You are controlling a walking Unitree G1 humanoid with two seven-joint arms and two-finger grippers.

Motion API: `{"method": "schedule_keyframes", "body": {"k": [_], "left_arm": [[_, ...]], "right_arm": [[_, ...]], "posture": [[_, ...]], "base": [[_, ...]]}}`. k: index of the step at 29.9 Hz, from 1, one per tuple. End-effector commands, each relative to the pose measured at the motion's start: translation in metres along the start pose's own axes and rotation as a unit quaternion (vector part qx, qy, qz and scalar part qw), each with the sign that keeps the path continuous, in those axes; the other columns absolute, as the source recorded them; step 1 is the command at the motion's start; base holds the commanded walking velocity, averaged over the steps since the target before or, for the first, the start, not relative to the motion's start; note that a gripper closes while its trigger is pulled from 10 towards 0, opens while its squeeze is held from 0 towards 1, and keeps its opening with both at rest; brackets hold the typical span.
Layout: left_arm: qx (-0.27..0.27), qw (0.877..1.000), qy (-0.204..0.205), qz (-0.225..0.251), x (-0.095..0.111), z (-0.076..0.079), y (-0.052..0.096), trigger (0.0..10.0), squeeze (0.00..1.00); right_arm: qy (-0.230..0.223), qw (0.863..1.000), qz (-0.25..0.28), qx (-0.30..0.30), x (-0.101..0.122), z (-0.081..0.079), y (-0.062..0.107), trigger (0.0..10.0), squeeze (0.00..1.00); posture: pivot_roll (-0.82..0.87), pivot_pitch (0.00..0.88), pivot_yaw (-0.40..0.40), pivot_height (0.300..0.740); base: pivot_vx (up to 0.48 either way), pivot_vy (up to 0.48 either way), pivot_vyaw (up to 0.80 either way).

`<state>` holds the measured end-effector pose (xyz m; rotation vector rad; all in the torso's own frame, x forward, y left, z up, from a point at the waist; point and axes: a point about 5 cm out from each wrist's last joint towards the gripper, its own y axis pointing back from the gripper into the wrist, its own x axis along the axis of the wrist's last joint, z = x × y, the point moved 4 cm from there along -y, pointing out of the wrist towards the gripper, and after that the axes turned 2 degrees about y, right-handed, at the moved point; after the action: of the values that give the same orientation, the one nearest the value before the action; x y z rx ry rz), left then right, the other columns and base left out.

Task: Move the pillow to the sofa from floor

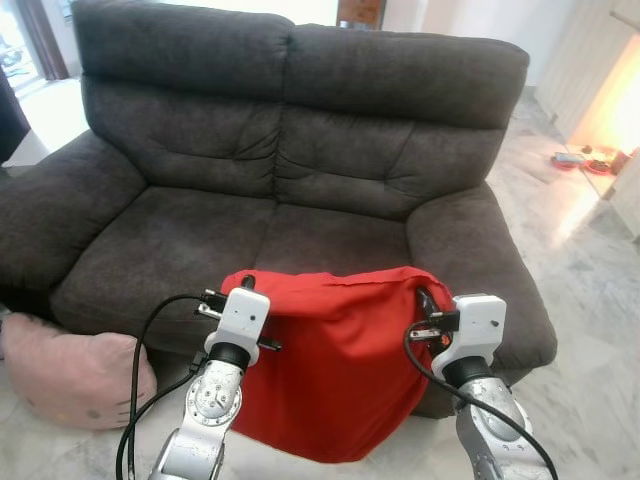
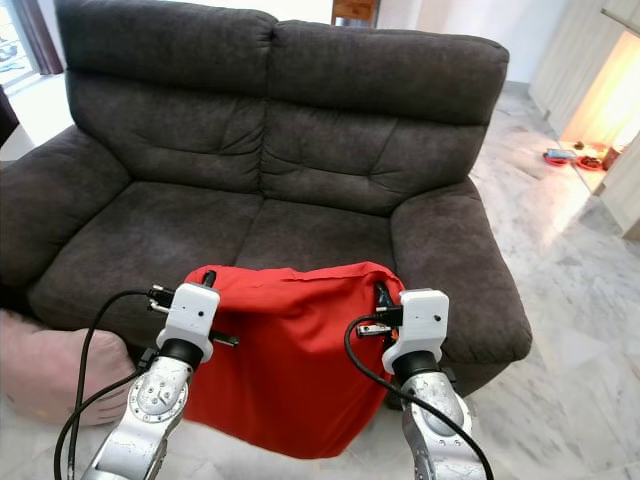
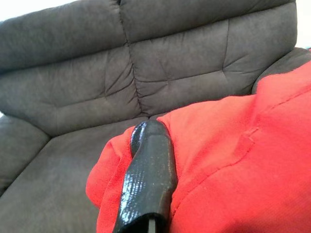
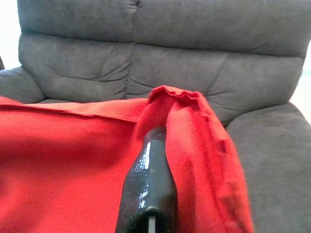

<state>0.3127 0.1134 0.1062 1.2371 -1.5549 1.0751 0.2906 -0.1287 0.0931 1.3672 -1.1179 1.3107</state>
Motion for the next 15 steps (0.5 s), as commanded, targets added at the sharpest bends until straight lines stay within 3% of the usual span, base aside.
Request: {"method": "schedule_keyframes", "body": {"k": [1, 7, 15], "left_arm": [[0.025, 0.995, 0.000, 0.099, 0.051, -0.008, -0.010, 10.0, 0.00], [0.046, 0.993, -0.016, 0.110, 0.056, -0.017, -0.007, 10.0, 0.00], [0.053, 0.992, -0.014, 0.113, 0.058, -0.016, -0.003, 10.0, 0.00]], "right_arm": [[0.005, 1.000, 0.014, 0.015, 0.004, -0.012, -0.002, 10.0, 0.00], [0.005, 0.999, 0.023, 0.027, 0.003, -0.025, -0.002, 10.0, 0.00], [0.004, 0.999, 0.039, 0.019, 0.008, -0.023, -0.003, 10.0, 0.00]], "posture": [[0.11, 0.000, -0.057, 0.740], [0.12, 0.000, -0.046, 0.740], [0.11, 0.000, -0.044, 0.740]], "base": [[0.000, 0.000, 0.00], [0.000, 0.000, 0.00], [0.000, 0.000, 0.00]]}}
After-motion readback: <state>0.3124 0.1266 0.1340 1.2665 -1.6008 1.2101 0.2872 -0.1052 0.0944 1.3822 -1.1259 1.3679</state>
